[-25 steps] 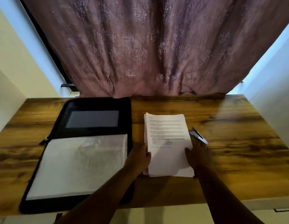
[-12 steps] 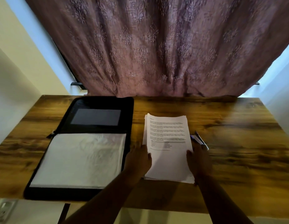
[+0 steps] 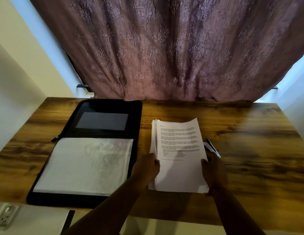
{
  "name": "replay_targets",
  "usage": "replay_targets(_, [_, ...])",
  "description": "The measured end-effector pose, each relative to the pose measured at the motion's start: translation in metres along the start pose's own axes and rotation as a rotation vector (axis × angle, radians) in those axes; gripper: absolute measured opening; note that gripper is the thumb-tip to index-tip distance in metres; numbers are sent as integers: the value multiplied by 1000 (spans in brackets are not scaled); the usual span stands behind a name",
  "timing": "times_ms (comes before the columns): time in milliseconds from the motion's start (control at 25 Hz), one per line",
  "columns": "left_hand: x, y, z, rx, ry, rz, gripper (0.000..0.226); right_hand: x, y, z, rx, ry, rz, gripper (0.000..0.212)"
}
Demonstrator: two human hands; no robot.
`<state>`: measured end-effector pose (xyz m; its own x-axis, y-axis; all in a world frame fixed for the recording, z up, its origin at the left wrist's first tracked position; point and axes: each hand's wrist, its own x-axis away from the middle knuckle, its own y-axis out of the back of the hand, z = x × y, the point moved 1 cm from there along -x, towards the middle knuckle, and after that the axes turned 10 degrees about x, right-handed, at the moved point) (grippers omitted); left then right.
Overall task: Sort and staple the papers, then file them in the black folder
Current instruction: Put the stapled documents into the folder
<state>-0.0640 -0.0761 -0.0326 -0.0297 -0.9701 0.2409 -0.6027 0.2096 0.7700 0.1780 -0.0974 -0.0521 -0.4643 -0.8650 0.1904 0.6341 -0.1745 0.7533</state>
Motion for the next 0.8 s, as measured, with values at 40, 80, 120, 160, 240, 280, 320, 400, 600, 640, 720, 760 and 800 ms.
replay_targets(40, [-1, -1, -1, 51, 24, 18, 19, 1, 2, 0, 6, 16, -15, 32])
replay_targets(80, [-3, -2, -2, 103, 45, 35, 18, 1, 2, -1, -5, 36, -15, 31])
replay_targets(120, [-3, -2, -3, 146, 56, 40, 17, 2, 3, -1, -35, 60, 3, 33])
replay_targets(160, [-3, -3, -3, 181, 61, 36, 20, 4, 5, 1, -73, 96, 30, 37])
replay_targets(240, [-3, -5, -1, 146, -10, -52, 43, 10, 9, 5, -155, 172, 86, 46])
replay_targets(280, [-2, -5, 0, 108, -59, -106, 53, 13, 11, 7, -228, 186, 106, 47])
replay_targets(320, [-1, -3, -2, 104, -99, -159, 58, 15, 12, 6, -324, 184, 132, 46])
replay_targets(400, [0, 0, -4, 311, -71, -200, 50, 17, 13, 1, -478, 148, 200, 40])
replay_targets(600, [-8, 22, 14, 819, 296, -104, 21, 15, 19, -1, -551, 114, 311, 19])
replay_targets(640, [-8, 27, 21, 854, 308, -84, 21, 18, 21, 4, -579, 125, 332, 19])
replay_targets(720, [-6, 37, 29, 961, 298, -79, 20, 24, 22, 15, -605, 136, 358, 18])
replay_targets(760, [-4, 42, 31, 1032, 284, -89, 19, 27, 22, 20, -604, 134, 368, 18])
replay_targets(800, [-3, 47, 32, 1108, 273, -109, 19, 30, 20, 23, -639, 122, 389, 20])
